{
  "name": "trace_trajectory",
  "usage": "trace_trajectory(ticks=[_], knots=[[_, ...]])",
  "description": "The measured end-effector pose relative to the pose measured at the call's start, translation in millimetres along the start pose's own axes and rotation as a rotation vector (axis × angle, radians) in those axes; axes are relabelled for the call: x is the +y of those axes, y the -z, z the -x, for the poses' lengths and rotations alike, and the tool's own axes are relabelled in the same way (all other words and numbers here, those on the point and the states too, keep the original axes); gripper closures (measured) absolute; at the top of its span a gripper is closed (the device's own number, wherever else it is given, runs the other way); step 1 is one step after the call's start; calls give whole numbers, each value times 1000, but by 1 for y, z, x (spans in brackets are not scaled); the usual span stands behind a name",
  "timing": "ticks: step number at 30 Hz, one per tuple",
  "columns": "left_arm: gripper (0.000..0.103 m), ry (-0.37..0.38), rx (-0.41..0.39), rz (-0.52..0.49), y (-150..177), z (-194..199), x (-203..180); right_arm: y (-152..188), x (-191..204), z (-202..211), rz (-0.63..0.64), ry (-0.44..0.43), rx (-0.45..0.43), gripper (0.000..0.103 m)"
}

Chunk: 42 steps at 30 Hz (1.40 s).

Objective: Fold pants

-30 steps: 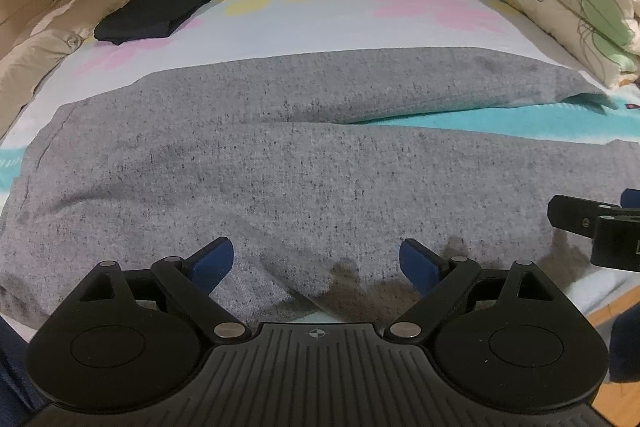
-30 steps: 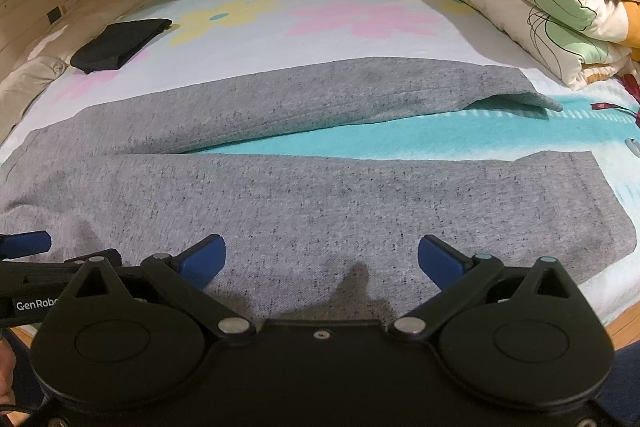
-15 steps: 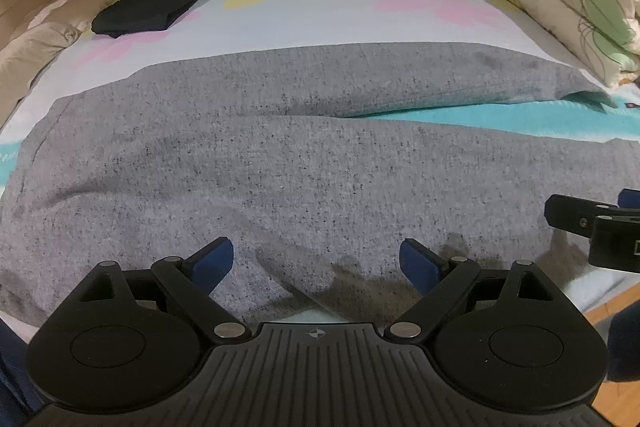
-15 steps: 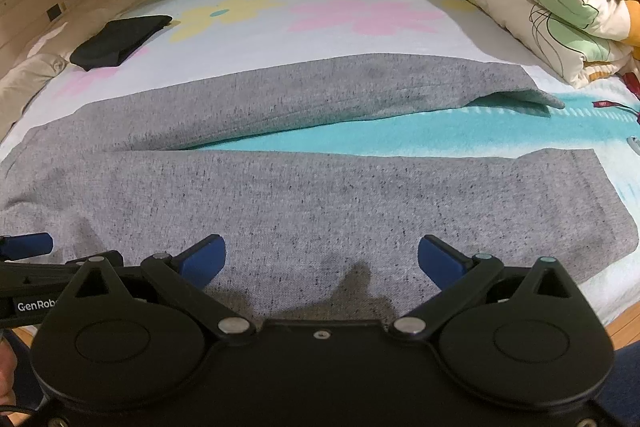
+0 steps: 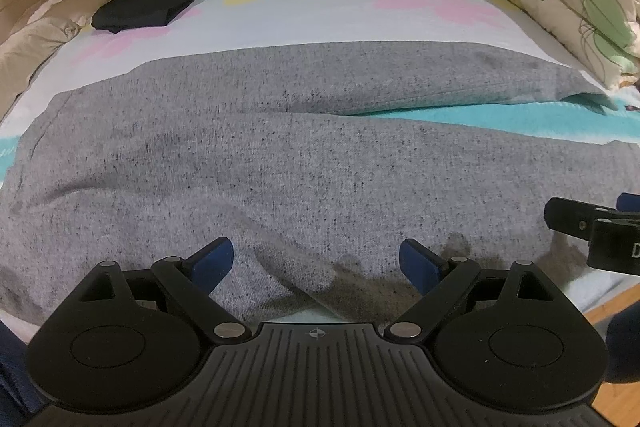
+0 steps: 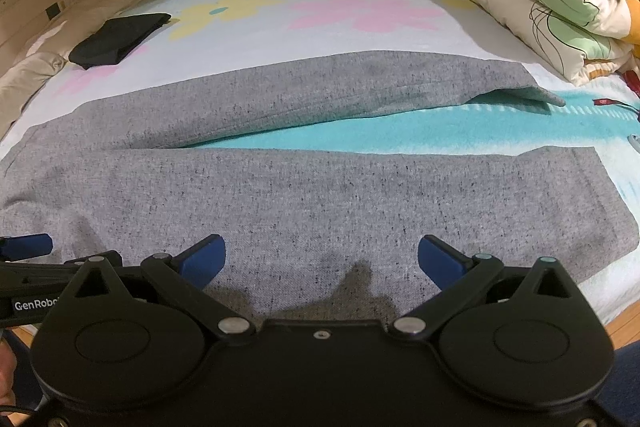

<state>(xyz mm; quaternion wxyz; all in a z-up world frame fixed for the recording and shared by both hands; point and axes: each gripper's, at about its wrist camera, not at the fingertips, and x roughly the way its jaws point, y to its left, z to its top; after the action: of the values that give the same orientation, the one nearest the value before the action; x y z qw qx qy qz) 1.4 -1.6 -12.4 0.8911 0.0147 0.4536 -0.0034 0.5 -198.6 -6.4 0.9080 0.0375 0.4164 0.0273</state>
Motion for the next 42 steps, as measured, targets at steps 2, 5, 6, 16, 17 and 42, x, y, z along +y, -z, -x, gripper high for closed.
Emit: trace_trajectory(ticks=[2,5,6,16,17,42], knots=[[13,-3,-4,1,0,0,0,0,0,0,-1,-1,2,1],[13,1,-5,-4,1,0,-1,0,-1,-1,-2,1,5,1],[13,4,-3,-5,1,0,-1,0,-1,-1,-3,2,6,1],[13,19,19,-30,6,2,4,2,-1,-4,12,12,37,1],[13,19,21,-33,7,2,6,2,-1,-5,18,12,46,1],[13,145,46,-156,-69,-20,-18,-93,-120,-29,96,345,95,2]])
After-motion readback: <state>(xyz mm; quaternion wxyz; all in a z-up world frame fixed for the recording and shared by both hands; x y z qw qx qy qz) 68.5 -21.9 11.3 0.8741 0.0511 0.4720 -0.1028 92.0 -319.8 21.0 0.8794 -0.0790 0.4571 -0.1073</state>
